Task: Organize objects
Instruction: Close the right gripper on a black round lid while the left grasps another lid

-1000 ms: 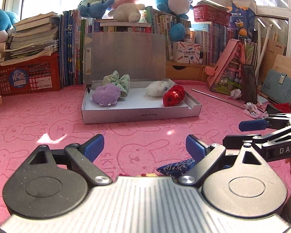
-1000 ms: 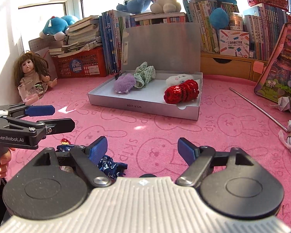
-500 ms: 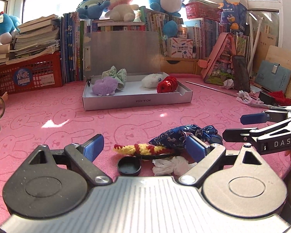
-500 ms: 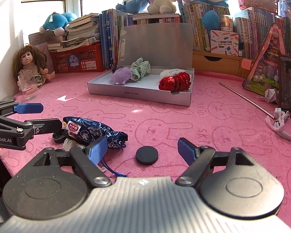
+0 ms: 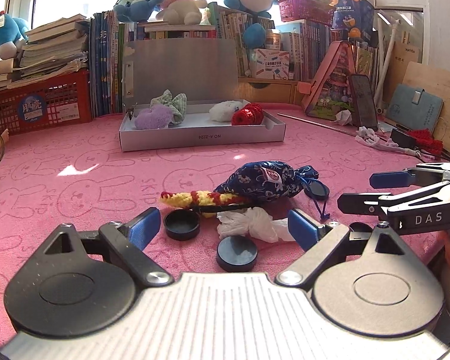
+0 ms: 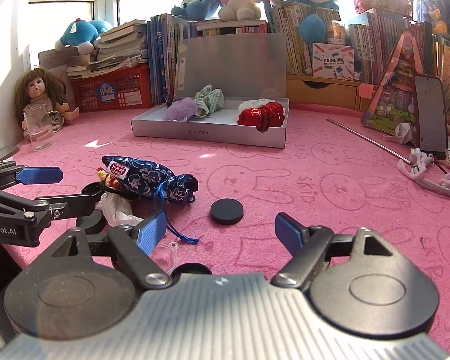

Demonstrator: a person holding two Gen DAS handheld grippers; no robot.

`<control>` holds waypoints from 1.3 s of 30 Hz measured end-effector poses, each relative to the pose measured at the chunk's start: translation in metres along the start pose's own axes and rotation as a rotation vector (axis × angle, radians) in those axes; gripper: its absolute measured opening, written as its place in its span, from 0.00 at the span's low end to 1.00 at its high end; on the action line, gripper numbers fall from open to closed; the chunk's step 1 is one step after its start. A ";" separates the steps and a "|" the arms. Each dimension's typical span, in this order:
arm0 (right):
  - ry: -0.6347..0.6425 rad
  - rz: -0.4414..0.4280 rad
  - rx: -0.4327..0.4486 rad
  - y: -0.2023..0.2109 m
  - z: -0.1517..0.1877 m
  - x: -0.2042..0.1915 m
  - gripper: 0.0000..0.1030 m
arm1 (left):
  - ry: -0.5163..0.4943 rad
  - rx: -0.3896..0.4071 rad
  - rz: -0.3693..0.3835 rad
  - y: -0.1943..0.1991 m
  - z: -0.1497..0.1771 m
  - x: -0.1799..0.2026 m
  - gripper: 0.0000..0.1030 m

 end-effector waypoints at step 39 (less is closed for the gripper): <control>0.042 0.016 0.023 0.025 0.033 -0.018 0.67 | -0.023 -0.031 0.023 -0.006 0.021 0.019 0.52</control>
Point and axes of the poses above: each gripper's, at about its wrist camera, not at the fingertips, and y roughly against the way its jaws point, x to its right, z to its underside, the point moved 1 cm from there along -y, roughly the way its jaws point, and after that the axes turned 14 degrees about z, right-handed, at the moved point
